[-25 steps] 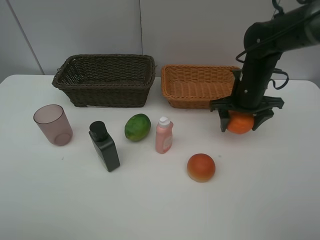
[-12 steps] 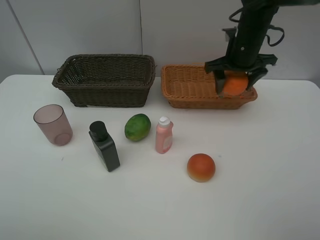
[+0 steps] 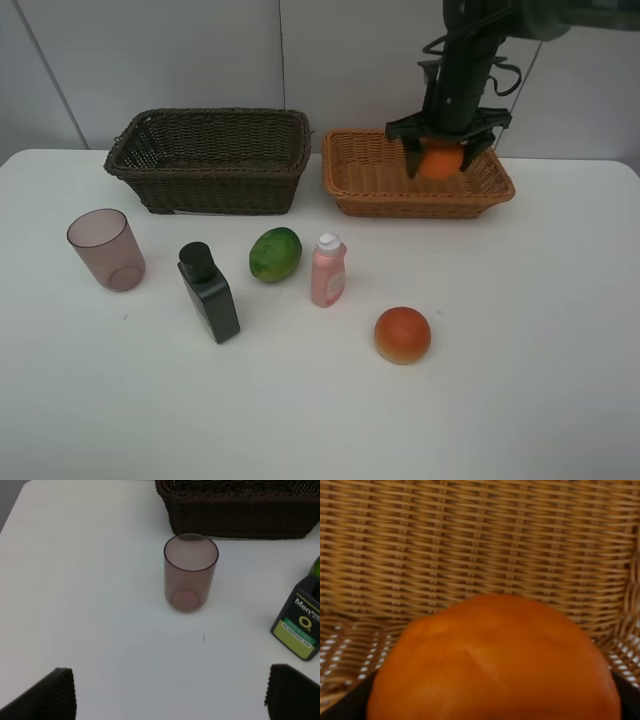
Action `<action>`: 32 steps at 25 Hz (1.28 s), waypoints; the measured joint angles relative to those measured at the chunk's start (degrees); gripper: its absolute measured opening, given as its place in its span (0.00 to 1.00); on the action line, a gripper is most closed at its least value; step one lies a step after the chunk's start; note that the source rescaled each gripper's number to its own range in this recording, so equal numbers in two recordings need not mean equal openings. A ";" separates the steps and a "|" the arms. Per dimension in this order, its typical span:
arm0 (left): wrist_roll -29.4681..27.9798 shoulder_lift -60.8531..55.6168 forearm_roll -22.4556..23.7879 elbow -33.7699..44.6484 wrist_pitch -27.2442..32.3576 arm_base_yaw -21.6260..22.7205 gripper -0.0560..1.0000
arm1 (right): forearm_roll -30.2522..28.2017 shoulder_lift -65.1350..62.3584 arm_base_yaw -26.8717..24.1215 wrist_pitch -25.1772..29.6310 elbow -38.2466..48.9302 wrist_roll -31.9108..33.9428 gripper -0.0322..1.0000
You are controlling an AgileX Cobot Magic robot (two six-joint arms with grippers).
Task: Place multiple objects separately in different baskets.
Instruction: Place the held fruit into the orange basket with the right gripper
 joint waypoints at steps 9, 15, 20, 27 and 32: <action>0.00 0.00 0.00 0.00 0.00 0.00 0.98 | -0.85 4.12 -2.59 -10.16 0.00 3.95 0.67; 0.00 0.00 0.00 0.00 0.00 0.00 0.98 | -1.40 5.29 -3.03 -14.58 0.00 4.30 0.67; 0.00 0.00 0.00 0.00 0.00 0.00 0.98 | -1.52 5.29 -3.03 -16.72 0.00 4.30 0.69; 0.00 0.00 0.00 0.00 0.00 0.00 0.98 | -1.52 5.23 -3.03 -16.44 0.00 4.30 0.99; 0.00 0.00 0.00 0.00 0.00 0.00 0.98 | -1.57 3.28 -2.77 -14.30 0.00 4.30 1.00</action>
